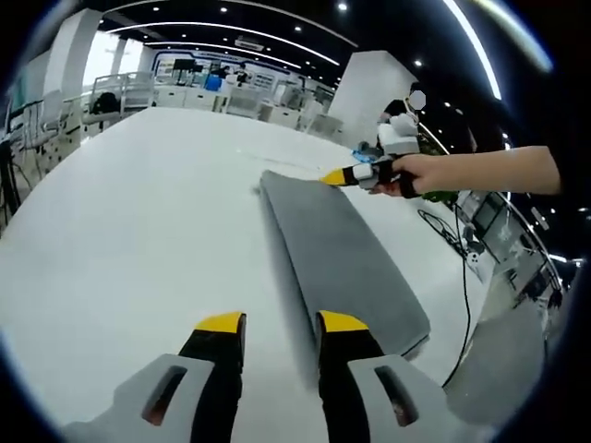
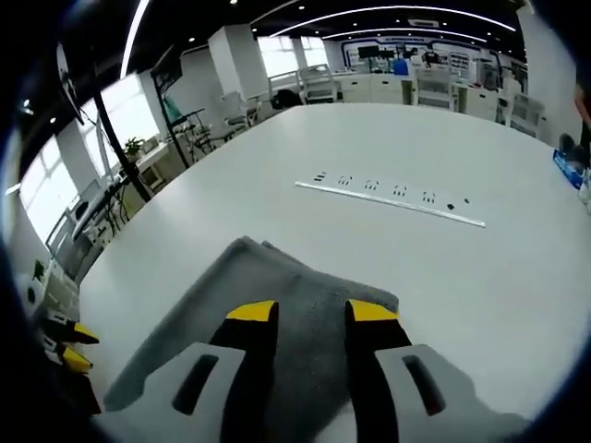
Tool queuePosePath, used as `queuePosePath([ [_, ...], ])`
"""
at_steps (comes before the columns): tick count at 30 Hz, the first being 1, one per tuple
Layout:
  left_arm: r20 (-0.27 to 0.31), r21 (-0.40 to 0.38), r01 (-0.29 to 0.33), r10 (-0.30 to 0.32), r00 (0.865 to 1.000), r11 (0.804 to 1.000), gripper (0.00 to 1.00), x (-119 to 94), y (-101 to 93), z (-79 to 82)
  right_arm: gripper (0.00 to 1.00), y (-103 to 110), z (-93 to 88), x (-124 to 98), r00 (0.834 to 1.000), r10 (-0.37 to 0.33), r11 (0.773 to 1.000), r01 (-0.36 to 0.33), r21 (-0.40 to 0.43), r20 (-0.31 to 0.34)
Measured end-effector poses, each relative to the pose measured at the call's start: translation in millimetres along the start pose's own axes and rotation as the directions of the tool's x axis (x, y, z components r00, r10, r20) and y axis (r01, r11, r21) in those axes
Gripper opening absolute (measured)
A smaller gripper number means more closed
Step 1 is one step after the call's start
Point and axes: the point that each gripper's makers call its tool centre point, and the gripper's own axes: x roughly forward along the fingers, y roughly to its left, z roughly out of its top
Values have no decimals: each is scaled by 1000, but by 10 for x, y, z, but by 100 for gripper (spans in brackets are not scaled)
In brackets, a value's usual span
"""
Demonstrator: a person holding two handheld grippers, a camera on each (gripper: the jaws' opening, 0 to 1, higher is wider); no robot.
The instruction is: Fold the towel on the table until its edges align and the towel forms a compact rectangular stack.
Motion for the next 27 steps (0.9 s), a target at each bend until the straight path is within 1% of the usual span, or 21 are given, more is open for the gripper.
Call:
queuePosePath([
  [8,-12,54,29,-28,1000,998,37,94,-23,131,31,-87,-132,-125,1000,-18,1000,18,13,-9],
  [15,-27,73,33,-31,999,997,38,217,38,191,33,-45,-224,-258,1000,-18,1000,19,17,-15],
  [17,-28,73,37,-35,999,997,41,253,48,212,34,-40,-258,-295,1000,-17,1000,18,17,-18],
  [20,-34,90,39,-36,999,995,47,302,54,235,37,-37,-314,-344,1000,-17,1000,18,21,-25],
  [23,-37,110,43,-39,999,993,50,325,38,260,40,-31,-406,-409,999,-20,1000,20,16,-37],
  [27,-50,131,53,-47,998,990,59,386,18,283,51,-19,-547,-458,998,-15,999,17,33,-66],
])
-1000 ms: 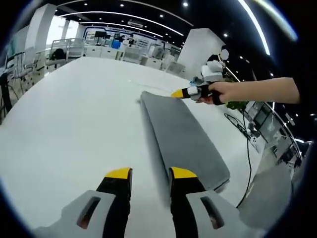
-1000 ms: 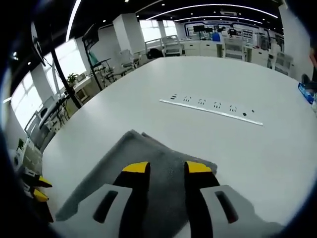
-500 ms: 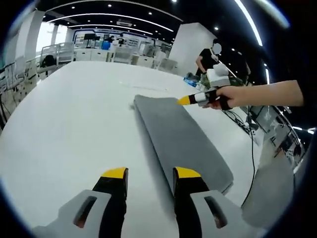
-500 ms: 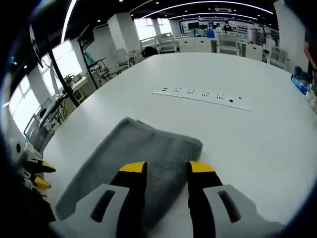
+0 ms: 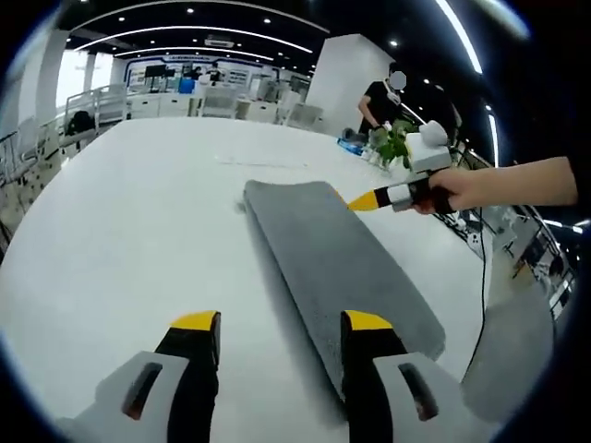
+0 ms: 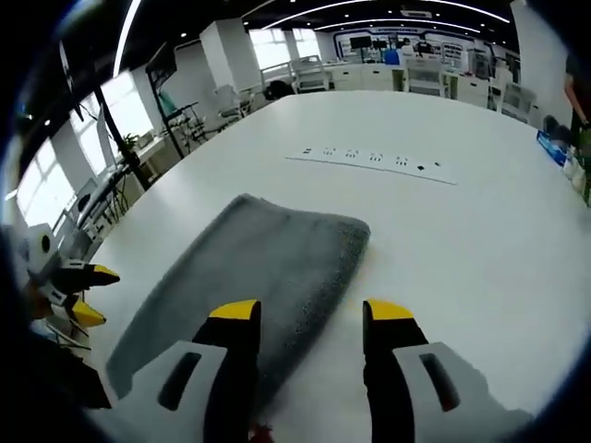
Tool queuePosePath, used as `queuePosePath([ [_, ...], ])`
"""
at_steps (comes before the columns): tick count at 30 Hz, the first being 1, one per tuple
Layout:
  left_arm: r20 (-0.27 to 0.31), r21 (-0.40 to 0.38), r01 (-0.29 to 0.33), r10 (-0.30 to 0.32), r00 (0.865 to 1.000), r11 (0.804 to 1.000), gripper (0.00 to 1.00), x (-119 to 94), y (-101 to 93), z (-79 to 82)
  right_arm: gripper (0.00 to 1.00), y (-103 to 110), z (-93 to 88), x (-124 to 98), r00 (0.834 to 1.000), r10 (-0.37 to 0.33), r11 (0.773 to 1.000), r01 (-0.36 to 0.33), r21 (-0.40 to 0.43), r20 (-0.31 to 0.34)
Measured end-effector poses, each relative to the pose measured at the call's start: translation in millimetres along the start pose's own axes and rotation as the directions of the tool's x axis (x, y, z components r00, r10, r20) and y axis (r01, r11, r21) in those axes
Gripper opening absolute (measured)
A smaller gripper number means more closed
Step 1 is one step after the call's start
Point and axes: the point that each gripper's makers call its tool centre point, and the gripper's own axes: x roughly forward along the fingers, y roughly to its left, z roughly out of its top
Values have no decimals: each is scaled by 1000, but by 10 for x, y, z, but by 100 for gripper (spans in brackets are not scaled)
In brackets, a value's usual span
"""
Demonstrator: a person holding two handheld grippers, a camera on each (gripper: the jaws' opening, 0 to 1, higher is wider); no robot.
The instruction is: Fold the towel on the table until its edges align and the towel forms a compact rectangular stack.
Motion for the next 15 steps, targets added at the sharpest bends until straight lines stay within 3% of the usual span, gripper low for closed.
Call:
queuePosePath([
  [11,-32,12,8,-7,999,1000,62,132,-5,25,53,102,-276,-131,999,15,1000,-15,-2,-31],
  [15,-37,13,19,-18,999,1000,67,194,-9,63,55,120,-365,-176,999,4,1000,-4,-8,-32],
])
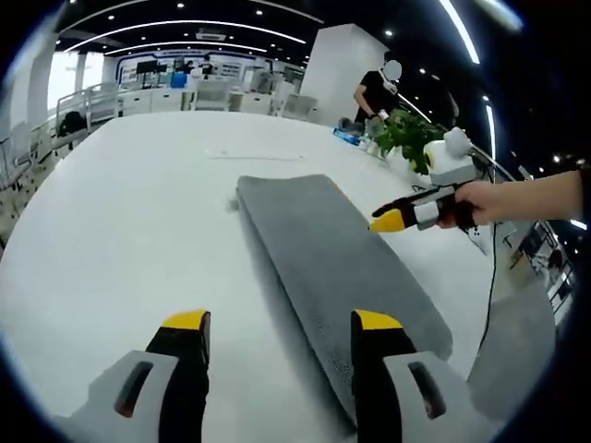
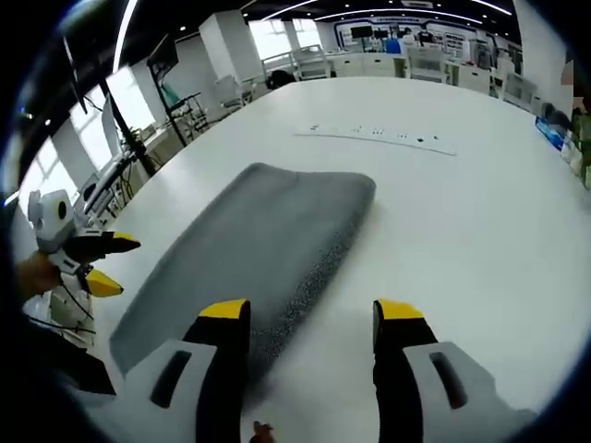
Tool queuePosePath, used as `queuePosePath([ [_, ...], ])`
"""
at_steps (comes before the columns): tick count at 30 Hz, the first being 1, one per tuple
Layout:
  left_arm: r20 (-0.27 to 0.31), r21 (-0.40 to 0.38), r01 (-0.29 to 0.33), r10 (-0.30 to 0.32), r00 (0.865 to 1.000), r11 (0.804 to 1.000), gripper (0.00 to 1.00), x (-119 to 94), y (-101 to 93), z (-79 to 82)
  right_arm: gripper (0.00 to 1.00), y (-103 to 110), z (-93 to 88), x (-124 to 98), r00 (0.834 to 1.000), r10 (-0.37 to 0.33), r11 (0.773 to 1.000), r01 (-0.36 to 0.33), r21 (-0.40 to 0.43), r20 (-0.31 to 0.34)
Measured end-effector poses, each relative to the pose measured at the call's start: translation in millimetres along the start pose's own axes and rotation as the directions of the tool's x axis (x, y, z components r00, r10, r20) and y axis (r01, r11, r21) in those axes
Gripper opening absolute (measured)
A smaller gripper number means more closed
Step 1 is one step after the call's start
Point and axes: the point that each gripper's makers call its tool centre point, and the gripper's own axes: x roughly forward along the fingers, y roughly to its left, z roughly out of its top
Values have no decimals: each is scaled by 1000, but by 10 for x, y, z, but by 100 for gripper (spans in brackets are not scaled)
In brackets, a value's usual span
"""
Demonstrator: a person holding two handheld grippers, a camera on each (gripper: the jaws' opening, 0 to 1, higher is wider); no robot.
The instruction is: Fold the towel on the table until its edges align and the towel forms a compact rectangular stack.
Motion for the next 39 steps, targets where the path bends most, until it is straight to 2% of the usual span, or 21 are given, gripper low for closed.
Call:
queuePosePath([
  [5,-14,31,-14,14,1000,999,72,70,22,29,62,-6,-117,-69,1000,-28,999,28,-30,-11],
  [9,-16,45,-24,25,1000,999,76,106,22,63,63,-15,-171,-103,1000,-27,999,27,-20,-14],
  [13,-35,68,-38,40,999,997,79,138,35,62,60,49,-214,-114,1000,9,1000,-9,16,-2],
  [19,-41,70,-48,51,998,996,79,167,60,63,56,91,-257,-131,1000,15,999,-15,45,-1],
  [27,-50,56,-63,66,997,996,78,219,139,52,54,119,-251,-130,1000,22,999,-22,40,5],
  [39,-46,22,-61,62,997,998,71,296,152,48,51,171,-252,-104,999,32,999,-33,25,26],
])
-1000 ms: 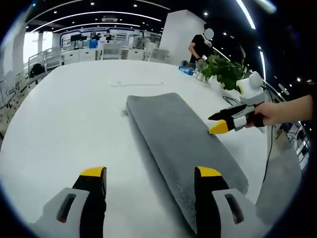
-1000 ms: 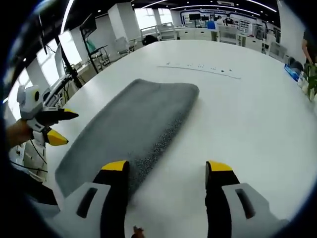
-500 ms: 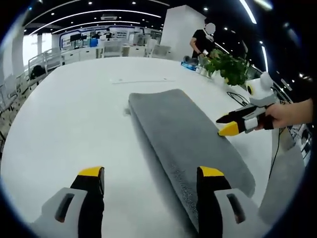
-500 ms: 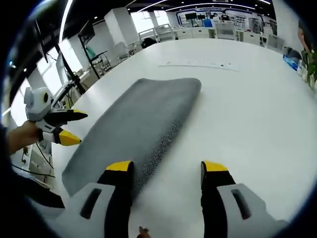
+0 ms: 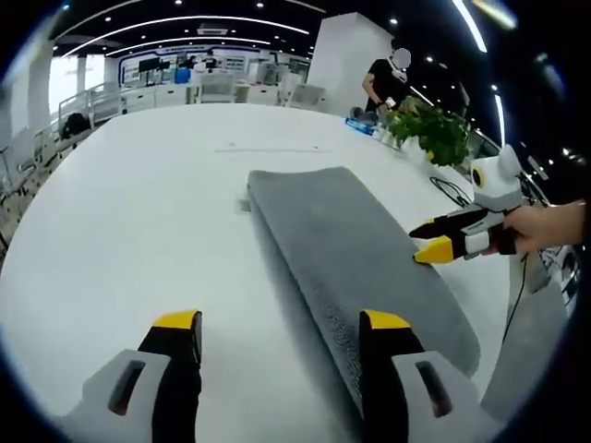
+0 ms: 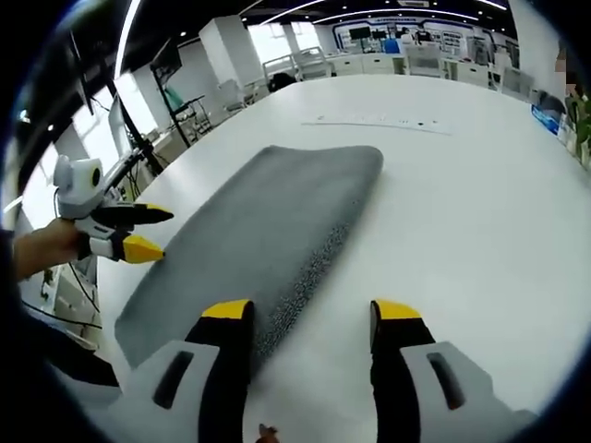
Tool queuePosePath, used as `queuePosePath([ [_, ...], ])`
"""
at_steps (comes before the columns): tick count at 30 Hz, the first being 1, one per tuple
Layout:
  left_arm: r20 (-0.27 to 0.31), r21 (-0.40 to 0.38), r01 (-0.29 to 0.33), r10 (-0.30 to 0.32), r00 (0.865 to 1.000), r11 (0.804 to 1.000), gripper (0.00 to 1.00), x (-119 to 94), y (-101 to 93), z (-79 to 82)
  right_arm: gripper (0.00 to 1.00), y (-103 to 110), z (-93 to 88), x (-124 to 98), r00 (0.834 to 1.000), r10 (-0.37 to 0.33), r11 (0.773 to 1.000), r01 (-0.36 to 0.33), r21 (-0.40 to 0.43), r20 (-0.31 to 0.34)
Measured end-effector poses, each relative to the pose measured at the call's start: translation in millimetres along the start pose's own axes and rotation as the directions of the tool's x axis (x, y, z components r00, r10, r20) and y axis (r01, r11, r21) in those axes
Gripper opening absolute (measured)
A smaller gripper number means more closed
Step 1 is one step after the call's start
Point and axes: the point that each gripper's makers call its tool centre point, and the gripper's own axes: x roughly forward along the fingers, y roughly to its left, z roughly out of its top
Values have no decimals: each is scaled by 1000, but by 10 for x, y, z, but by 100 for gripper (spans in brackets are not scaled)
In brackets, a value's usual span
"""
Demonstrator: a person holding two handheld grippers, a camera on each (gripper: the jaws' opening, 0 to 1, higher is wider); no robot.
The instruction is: Fold the towel on the table until its edges align and the towel forms a compact rectangular stack.
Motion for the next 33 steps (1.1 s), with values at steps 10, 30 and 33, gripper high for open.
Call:
queuePosePath([
  [10,-13,-7,33,-33,999,999,55,87,-96,-38,41,27,-19,10,1000,13,1000,-13,-11,1],
  [30,-3,18,60,-60,998,998,20,177,-208,-107,18,160,-70,130,999,50,994,-51,-93,-10],
  [33,-3,42,55,-55,998,998,18,188,-225,-103,17,155,-65,131,998,55,994,-55,-96,-6],
])
